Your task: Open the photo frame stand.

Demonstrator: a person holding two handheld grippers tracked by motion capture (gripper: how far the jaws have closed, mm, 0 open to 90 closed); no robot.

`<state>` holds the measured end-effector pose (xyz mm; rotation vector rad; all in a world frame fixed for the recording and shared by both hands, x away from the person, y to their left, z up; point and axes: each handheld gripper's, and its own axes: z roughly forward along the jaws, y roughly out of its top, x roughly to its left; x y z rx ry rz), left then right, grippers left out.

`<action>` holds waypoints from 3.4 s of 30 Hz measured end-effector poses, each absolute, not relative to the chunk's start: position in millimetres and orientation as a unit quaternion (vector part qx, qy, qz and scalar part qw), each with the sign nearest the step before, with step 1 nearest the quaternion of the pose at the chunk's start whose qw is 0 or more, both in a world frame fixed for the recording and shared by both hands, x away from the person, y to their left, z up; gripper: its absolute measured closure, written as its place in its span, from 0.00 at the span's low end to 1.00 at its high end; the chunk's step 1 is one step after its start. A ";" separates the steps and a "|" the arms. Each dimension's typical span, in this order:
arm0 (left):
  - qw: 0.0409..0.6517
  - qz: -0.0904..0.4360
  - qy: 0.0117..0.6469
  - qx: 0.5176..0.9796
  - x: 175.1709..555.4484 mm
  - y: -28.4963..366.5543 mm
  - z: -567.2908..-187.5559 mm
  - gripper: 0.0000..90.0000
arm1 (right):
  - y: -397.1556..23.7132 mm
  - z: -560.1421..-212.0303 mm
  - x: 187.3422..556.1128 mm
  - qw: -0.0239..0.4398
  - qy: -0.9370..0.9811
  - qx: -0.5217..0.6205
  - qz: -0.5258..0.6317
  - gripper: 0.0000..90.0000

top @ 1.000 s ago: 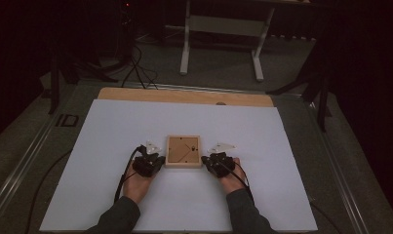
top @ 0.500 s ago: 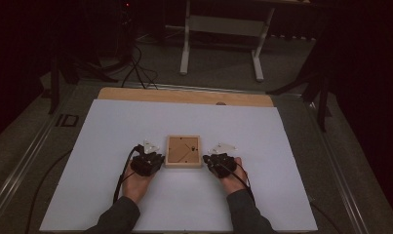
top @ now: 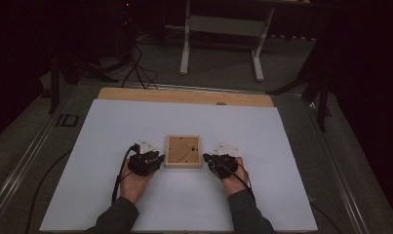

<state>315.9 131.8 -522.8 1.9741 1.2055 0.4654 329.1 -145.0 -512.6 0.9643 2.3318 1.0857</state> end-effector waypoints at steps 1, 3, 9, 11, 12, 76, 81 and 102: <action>0.388 0.180 0.469 0.773 314.7 131.3 -521.2 0.75 | -144.8 -512.2 328.6 0.196 0.832 0.343 0.390 0.99; 0.391 0.181 0.466 0.773 313.6 130.7 -519.6 0.69 | -143.4 -512.1 326.9 0.196 0.833 0.339 0.391 0.99; 0.402 0.173 0.460 0.772 311.7 129.5 -516.2 0.66 | -139.1 -512.6 323.3 0.194 0.836 0.328 0.394 0.99; 0.403 0.171 0.457 0.774 311.8 128.1 -515.6 0.65 | -137.9 -512.8 322.1 0.193 0.838 0.325 0.392 0.99; 0.404 0.171 0.456 0.775 311.6 127.2 -515.2 0.65 | -137.3 -512.8 321.4 0.193 0.840 0.323 0.392 0.99; 0.331 0.131 0.408 0.840 345.3 83.5 -504.6 0.54 | -133.0 -517.7 320.6 0.183 0.840 0.314 0.403 0.99; 0.327 0.133 0.404 0.844 346.8 82.5 -504.2 0.55 | -133.0 -517.8 320.6 0.183 0.840 0.313 0.403 0.99; 0.305 0.126 0.401 0.854 351.9 77.9 -492.1 0.57 | -133.4 -517.9 320.8 0.183 0.840 0.313 0.404 0.99</action>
